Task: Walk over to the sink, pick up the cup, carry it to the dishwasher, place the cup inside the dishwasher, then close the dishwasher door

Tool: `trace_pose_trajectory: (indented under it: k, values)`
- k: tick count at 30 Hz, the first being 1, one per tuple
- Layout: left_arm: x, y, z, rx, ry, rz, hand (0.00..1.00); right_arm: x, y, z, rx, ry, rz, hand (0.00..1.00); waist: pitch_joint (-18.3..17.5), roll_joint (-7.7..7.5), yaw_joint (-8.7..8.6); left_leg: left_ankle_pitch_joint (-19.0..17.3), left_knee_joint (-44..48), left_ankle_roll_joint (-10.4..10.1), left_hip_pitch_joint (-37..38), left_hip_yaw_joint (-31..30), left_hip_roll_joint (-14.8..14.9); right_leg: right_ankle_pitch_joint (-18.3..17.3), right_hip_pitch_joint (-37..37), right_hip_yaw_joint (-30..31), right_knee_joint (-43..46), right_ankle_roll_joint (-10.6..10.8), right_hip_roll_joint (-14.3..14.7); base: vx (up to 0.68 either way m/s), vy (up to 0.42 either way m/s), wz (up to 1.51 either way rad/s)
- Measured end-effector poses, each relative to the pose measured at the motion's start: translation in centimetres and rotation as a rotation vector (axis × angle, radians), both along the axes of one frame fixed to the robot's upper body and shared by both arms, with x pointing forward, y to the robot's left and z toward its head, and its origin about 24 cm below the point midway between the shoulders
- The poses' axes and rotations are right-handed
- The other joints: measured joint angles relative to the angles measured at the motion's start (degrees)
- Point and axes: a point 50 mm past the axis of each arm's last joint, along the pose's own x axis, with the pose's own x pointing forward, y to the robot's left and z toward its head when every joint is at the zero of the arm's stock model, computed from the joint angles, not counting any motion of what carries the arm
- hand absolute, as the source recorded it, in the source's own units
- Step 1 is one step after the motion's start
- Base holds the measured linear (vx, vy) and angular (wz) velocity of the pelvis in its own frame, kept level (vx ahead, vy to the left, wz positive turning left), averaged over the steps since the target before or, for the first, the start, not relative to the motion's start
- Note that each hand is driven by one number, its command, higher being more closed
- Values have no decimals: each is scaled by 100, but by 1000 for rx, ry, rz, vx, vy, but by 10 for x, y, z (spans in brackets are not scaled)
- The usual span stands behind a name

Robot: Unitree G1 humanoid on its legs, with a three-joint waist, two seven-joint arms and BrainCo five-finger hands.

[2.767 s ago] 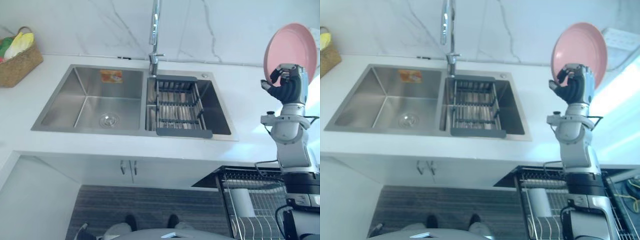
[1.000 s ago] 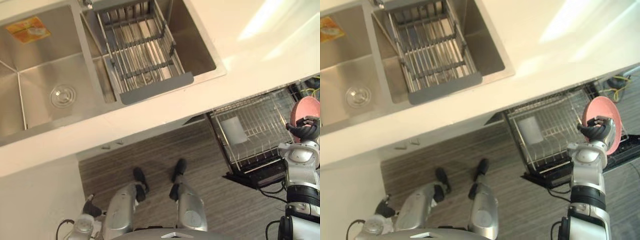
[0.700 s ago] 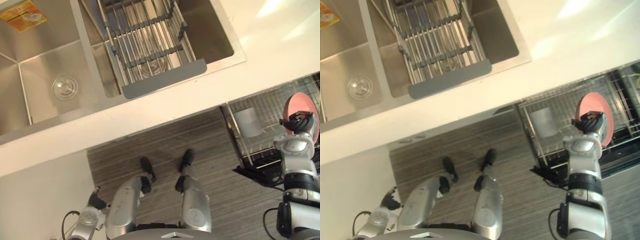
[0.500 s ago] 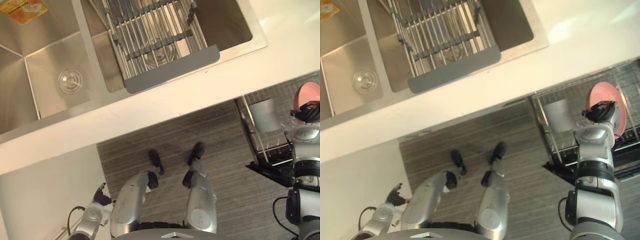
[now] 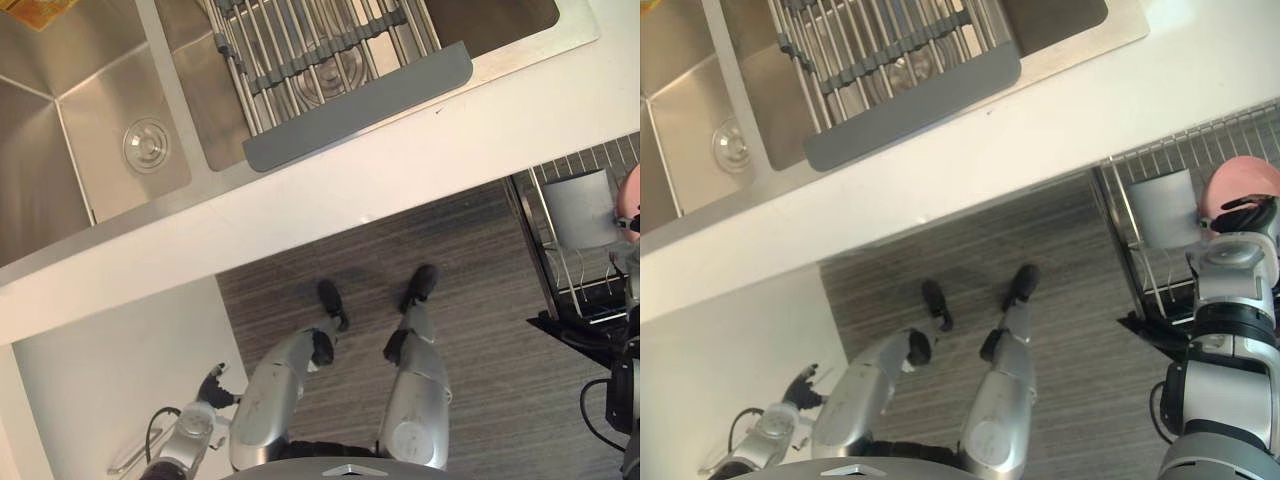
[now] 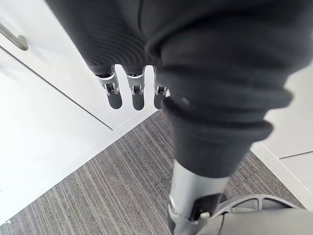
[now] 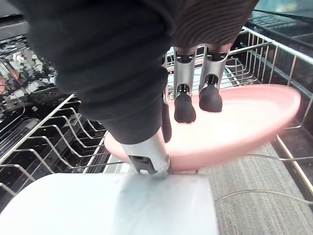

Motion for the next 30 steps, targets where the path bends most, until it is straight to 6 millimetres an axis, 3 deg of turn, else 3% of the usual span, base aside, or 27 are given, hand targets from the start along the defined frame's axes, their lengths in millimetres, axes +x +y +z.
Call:
trace_pose_trajectory:
  k: [3, 5, 13, 17, 21, 27, 30]
  values:
    - [0, -2, 0, -11, -3, 0, 0, -4, -4, -7, 38, -11, -52, 0, -38, 57, -2, 62, -98, 8, -13, -44, -54, 3, -47, -10, 2, -2, -30, 58, -6, 5]
    - [3, -5, 2, -23, -17, 1, 0, -5, -4, -2, 50, -73, -85, 0, -81, 120, 9, 82, -94, 12, -62, -43, -60, 22, -92, -3, -3, -14, -37, 62, -16, 0]
    - [7, -8, 5, -43, -40, 8, 0, -7, 0, 31, 0, -235, -101, 0, -96, 143, 29, 114, -80, -4, -26, -98, -59, 55, -62, 30, -17, -50, -22, 61, -33, -2]
    - [5, -9, 4, -44, -34, 11, 0, -8, 5, 30, -30, -263, -76, 0, -95, 141, 26, 128, -250, -48, 256, -131, -79, 42, 199, -15, -53, -44, -19, 51, -19, 3]
    - [-3, -7, 2, -35, -21, 15, 0, -11, 17, 38, -72, -385, -22, 0, -88, 131, -82, 191, -518, -126, 569, -181, -108, -10, 439, -58, -79, -15, -9, 59, -35, 2]
    - [-13, 1, -1, -15, -5, 27, 0, -32, 27, 29, -33, -525, -6, 0, -51, 18, -287, 231, -801, -180, 1284, -204, -80, -94, 1073, -110, -174, 58, 107, 109, -60, -3]
    - [-19, 10, -2, -1, 13, 47, 0, -51, 14, 14, 56, -572, -70, 0, -114, -201, -383, 186, -907, -242, 1604, -187, -30, -173, 1351, -108, -223, 69, 187, 103, -82, -9]
